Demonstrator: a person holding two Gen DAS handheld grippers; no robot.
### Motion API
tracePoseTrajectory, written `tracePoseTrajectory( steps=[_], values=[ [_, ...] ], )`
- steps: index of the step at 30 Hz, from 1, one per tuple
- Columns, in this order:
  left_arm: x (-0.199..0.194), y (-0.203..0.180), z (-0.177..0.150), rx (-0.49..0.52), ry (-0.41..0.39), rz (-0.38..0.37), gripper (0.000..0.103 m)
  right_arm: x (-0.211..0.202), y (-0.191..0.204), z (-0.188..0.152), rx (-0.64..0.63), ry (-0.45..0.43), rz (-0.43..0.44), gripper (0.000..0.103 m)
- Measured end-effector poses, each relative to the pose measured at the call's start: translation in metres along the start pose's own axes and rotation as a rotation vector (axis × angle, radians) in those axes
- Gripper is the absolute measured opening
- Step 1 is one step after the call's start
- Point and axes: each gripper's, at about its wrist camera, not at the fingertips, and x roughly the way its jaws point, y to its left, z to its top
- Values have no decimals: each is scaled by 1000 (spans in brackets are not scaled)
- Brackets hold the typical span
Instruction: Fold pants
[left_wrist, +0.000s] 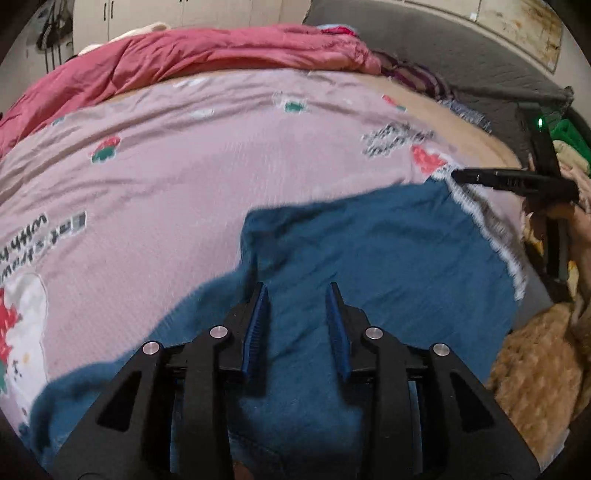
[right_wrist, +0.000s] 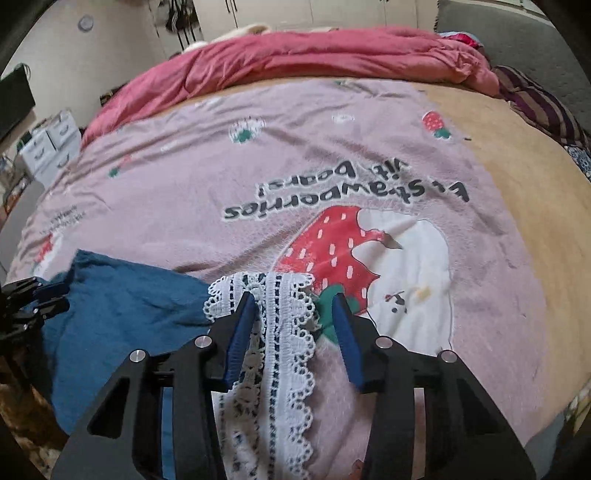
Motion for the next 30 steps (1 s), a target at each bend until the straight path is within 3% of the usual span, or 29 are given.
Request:
tracePoseTrajectory(
  steps=[5, 8, 17, 20, 24, 27, 30],
  values=[
    [7, 3, -7, -19, 9, -11, 28, 13, -1, -2, 2, 18, 30, 42],
    [6, 4, -7, -30, 8, -20, 29, 10, 2, -5, -6, 8, 35, 34],
    [5, 6, -7, -44, 10, -29, 29, -9, 28, -14, -135, -61, -70, 21],
    [6, 5, -7, -40, 12, -26, 30, -14, 37, -17, -168, -76, -55, 21],
    [7, 1, -6, -27, 15, -14, 33, 3, 24, -14, -112, -17, -67, 29],
    [6, -1, -6, -23, 18, -10, 34, 7, 15, -13, -62, -7, -32, 30],
    [6, 0, -5, -29, 17, -7, 34, 9, 15, -15, -41, 2, 2, 21]
  ],
)
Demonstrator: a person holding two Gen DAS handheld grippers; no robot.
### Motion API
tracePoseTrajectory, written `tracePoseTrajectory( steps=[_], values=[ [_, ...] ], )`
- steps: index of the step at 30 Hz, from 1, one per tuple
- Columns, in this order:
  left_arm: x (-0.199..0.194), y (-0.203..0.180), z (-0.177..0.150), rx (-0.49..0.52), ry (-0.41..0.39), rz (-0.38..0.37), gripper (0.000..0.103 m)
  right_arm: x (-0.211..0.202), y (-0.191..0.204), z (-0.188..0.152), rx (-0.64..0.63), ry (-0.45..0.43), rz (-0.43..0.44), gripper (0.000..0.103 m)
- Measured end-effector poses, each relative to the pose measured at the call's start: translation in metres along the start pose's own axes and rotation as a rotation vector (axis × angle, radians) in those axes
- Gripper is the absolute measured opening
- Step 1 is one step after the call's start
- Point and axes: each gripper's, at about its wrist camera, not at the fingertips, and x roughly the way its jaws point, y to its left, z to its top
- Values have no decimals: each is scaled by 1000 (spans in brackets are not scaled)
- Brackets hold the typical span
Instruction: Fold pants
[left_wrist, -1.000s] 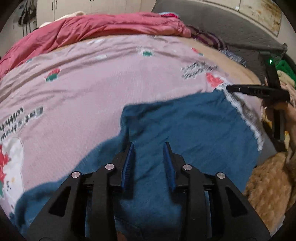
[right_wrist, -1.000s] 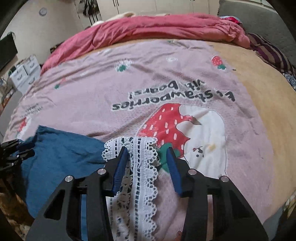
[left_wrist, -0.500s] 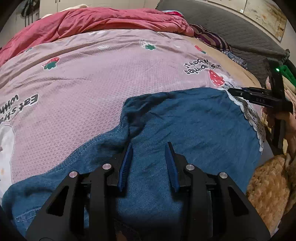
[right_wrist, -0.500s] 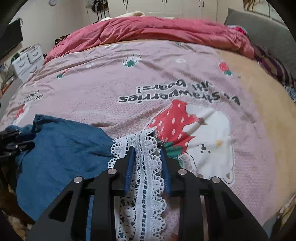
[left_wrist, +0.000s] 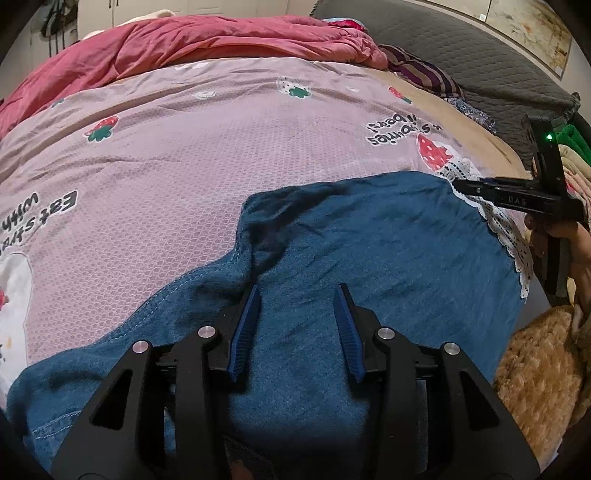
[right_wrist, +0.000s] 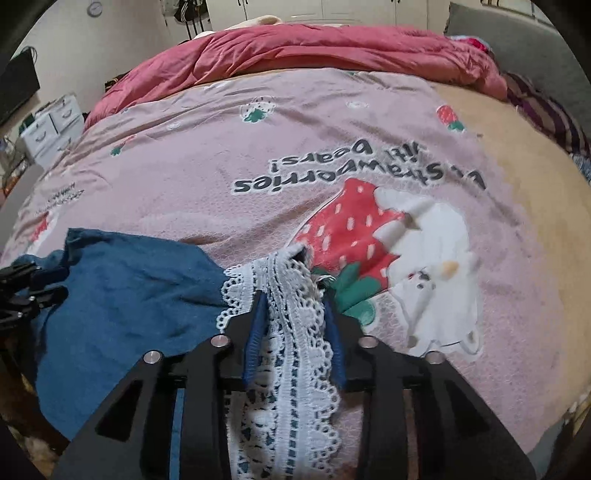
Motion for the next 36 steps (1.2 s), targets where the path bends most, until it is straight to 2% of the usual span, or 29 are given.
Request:
tracePoseTrajectory(
  steps=[1, 2, 5, 7, 9, 11, 13, 15, 16, 18, 21, 25, 27, 30, 31, 33, 36],
  values=[
    [0, 0, 0, -2, -1, 1, 34, -3, 3, -1, -14, -8, -4, 16],
    [0, 0, 0, -4, -2, 2, 34, -7, 7, -2, -30, -21, -19, 15],
    [-1, 0, -1, -4, -3, 11, 34, -38, 30, -3, -110, -158, -105, 14],
    [-1, 1, 0, -11, -3, 13, 34, -45, 31, 2, -116, -187, -139, 14],
    [0, 1, -1, -9, -3, 17, 34, -35, 23, 8, -90, -150, -147, 14],
    [0, -1, -1, -1, -5, 34, 34, -16, 23, 10, -132, -91, -176, 14],
    [1, -1, -1, 1, -9, 43, 34, 4, 22, 10, -161, -25, -204, 16],
    [3, -1, -2, -5, -16, 45, 34, 14, 17, 9, -152, -6, -202, 22],
    [5, 0, -3, -9, -19, 45, 34, 13, 13, 8, -143, -13, -208, 33],
    [5, 1, -4, -16, -31, 42, 34, 9, 5, 7, -107, -38, -225, 48],
    [-7, 3, -6, -21, -61, 42, 35, -23, -13, 3, 28, -120, -180, 51],
    [-45, 9, -13, -39, -116, 57, 43, -83, -25, -20, 191, -260, -159, 52],
    [-59, 14, -21, -53, -118, 92, 43, -101, -16, -41, 203, -272, -165, 52],
    [-83, 20, -41, -54, -134, 139, 45, -105, 11, -72, 145, -227, -234, 65],
    [-94, 23, -53, -52, -143, 186, 48, -102, 16, -78, 141, -213, -241, 65],
    [-110, 31, -71, -73, -161, 258, 49, -104, 21, -94, 168, -205, -226, 65],
    [-128, 50, -92, -161, -166, 329, 49, -102, 12, -106, 238, -189, -159, 65]
  ],
)
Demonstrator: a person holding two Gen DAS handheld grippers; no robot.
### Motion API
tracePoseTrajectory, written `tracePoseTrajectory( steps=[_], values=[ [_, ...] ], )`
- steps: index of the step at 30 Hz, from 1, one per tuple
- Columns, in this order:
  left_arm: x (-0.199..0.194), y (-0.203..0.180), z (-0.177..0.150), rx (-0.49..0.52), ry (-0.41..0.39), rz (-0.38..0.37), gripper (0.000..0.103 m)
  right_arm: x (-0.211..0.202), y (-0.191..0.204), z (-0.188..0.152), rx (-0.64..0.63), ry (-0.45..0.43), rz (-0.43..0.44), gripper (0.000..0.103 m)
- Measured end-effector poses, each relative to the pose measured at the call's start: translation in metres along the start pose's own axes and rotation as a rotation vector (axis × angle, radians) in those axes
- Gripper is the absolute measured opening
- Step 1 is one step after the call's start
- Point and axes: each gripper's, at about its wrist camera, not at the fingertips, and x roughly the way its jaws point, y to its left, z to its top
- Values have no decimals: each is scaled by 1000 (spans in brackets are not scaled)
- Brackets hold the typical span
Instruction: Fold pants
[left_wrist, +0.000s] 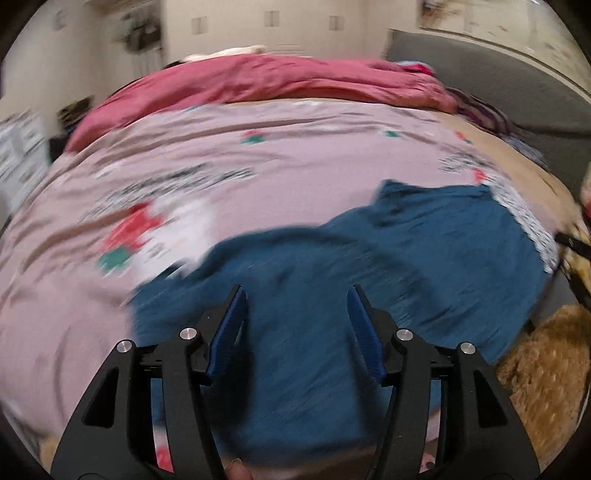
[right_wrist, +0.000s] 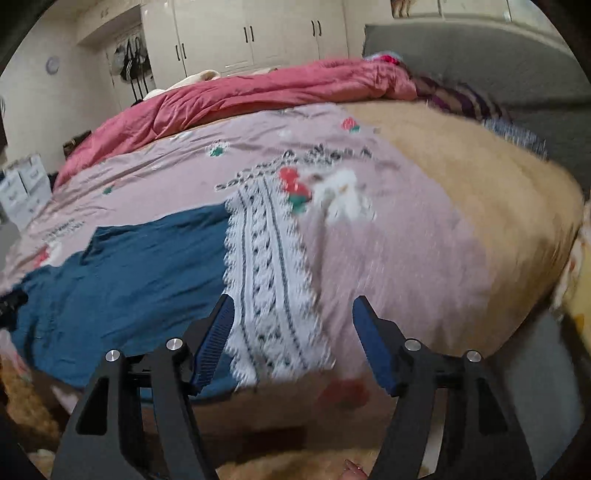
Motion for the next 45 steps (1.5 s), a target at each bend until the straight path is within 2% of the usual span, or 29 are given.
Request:
tracePoseTrajectory(
  steps=[4, 6, 7, 9, 11, 17, 21, 24, 26, 28, 30, 32, 34, 37, 39, 42, 45],
  values=[
    [-7, 19, -6, -31, 5, 73, 49, 9, -10, -9, 82, 50, 26, 65],
    [-1, 18, -9, -19, 13, 96, 49, 17, -6, -14, 76, 87, 46, 65],
    [5, 15, -12, 7, 25, 134, 48, 21, -4, -18, 67, 110, 50, 65],
    [11, 17, -16, 22, 43, 163, 48, 31, 2, -23, 45, 172, 10, 64],
    [14, 23, -18, 0, 52, 156, 48, 36, 4, -29, 33, 203, -21, 64],
    [20, 38, -18, -44, 74, 108, 47, 41, -3, -43, 93, 216, 15, 64],
    [3, 31, -12, -37, 63, 66, 47, 15, -5, -46, 100, 122, 59, 66],
    [-16, 20, 2, -37, 38, -15, 50, -6, -6, -50, 122, 60, 98, 66],
    [-25, 3, 15, 5, 8, -51, 53, -13, -7, -51, 135, 49, 119, 66],
    [-26, -18, 33, 41, -10, -142, 58, -15, -5, -53, 133, 48, 128, 66],
    [-23, -43, 50, 98, -27, -199, 61, -15, -5, -57, 151, 50, 133, 66],
    [-17, -77, 68, 177, -50, -266, 65, -9, -7, -54, 179, 54, 135, 66],
    [-3, -116, 86, 254, -31, -324, 73, -3, -7, -54, 198, 58, 133, 66],
    [19, -165, 102, 377, -12, -345, 75, 4, -8, -56, 233, 61, 145, 66],
    [38, -195, 111, 438, 7, -387, 77, 5, -9, -56, 247, 56, 128, 66],
    [68, -226, 122, 464, 64, -419, 78, 8, -13, -56, 269, 53, 132, 66],
    [91, -244, 129, 502, 92, -406, 80, 10, -14, -57, 278, 55, 138, 66]
  ],
)
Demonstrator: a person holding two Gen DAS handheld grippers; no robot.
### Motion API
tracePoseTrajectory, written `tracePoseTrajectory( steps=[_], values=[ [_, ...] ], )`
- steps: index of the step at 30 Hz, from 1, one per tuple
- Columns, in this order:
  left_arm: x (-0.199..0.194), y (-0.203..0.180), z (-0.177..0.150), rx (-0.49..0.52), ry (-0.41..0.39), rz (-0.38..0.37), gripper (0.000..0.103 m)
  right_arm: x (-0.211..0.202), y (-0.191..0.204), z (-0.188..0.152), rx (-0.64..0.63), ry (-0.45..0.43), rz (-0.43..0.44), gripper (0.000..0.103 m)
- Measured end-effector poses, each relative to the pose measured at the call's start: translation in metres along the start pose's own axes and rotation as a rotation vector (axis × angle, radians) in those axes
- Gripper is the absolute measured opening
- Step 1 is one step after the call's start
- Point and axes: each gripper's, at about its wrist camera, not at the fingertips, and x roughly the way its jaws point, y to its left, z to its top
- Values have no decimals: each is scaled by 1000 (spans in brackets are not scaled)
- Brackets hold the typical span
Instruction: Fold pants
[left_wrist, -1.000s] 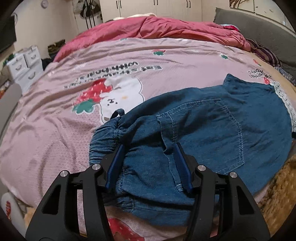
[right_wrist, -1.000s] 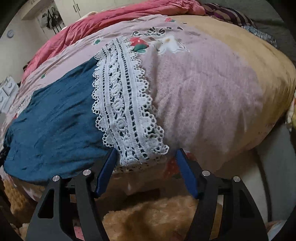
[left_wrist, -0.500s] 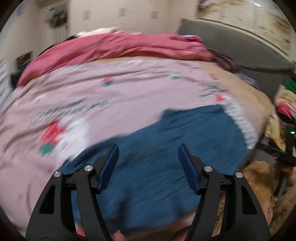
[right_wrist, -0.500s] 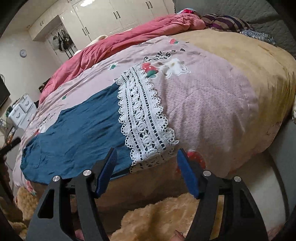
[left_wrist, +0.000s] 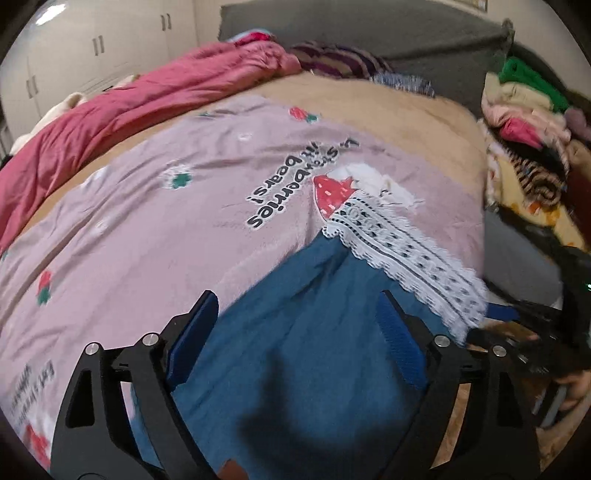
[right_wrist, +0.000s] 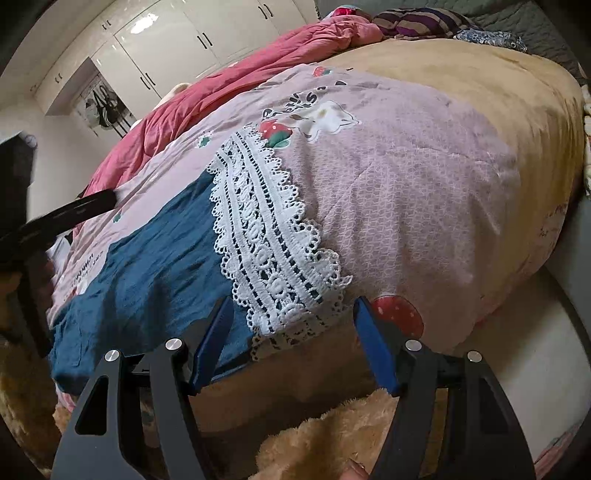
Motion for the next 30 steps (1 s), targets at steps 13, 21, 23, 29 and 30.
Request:
tracePoseTrajectory(
  steps=[13, 21, 23, 29, 30],
  values=[
    [85, -9, 46, 56, 96, -153, 74, 14, 1, 0, 27, 27, 0, 54],
    [108, -14, 51, 59, 153, -325, 42, -4, 29, 3, -96, -50, -39, 33],
    [115, -13, 50, 47, 176, -351, 41, 2, 26, 4, -77, -33, -25, 36],
    [121, -10, 45, 23, 173, -379, 42, 18, 18, 5, -38, -1, -5, 40],
    [121, -11, 45, 24, 175, -379, 38, 18, 19, 6, -47, 1, -13, 37]
  ],
)
